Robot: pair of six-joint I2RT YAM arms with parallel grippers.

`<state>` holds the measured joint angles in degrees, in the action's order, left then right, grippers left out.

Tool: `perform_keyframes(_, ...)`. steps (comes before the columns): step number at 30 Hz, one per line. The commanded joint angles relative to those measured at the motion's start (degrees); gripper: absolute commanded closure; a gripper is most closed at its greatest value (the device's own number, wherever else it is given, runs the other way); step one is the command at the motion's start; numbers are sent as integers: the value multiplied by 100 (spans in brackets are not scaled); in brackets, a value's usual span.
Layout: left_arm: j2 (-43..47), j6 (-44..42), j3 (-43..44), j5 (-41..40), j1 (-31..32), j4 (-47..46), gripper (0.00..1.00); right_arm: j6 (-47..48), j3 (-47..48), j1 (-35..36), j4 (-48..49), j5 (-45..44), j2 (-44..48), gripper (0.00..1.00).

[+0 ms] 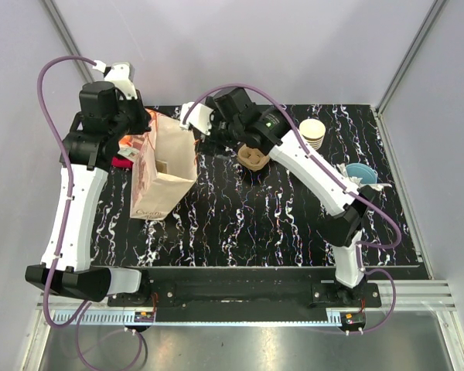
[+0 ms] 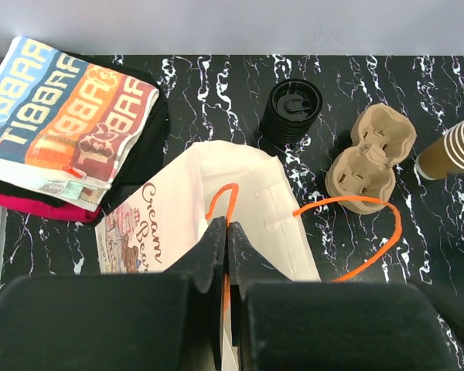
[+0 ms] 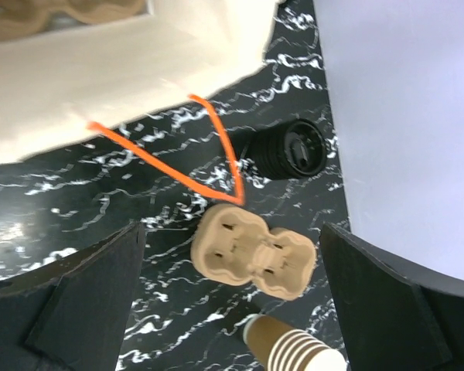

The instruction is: Pack the takeout coffee

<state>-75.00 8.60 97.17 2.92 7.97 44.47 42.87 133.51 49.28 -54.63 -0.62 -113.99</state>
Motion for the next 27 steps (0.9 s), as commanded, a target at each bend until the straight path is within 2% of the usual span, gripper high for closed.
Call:
perform_keyframes(1, 117, -122, 303, 148, -6, -105, 100, 414, -27, -225, 392, 192, 114, 1)
perform_keyframes(8, 144, -95, 285, 332, -14, -35, 100, 678, -62, -252, 111, 747, 36, 5)
perform_keyframes(10, 144, -104, 321, 332, -6, -8, 100, 731, -36, -252, 102, 958, -52, 12)
perform_keyframes(11, 144, -113, 329, 341, -14, 9, 100, 731, -18, -252, 102, 1011, -79, 19)
perform_keyframes(14, 144, -131, 347, 350, -14, 53, 100, 845, 8, -252, 84, 1108, -175, 32)
perform_keyframes(23, 144, -113, 382, 402, -6, 88, 100, 1039, -124, -252, 111, 1196, -299, 44)
perform_keyframes(26, 152, -113, 382, 411, -6, 106, 100, 1022, -80, -252, 119, 1248, -316, 63)
perform_keyframes(27, 153, -113, 382, 411, -14, 97, 100, 1013, -36, -252, 85, 1266, -290, 72)
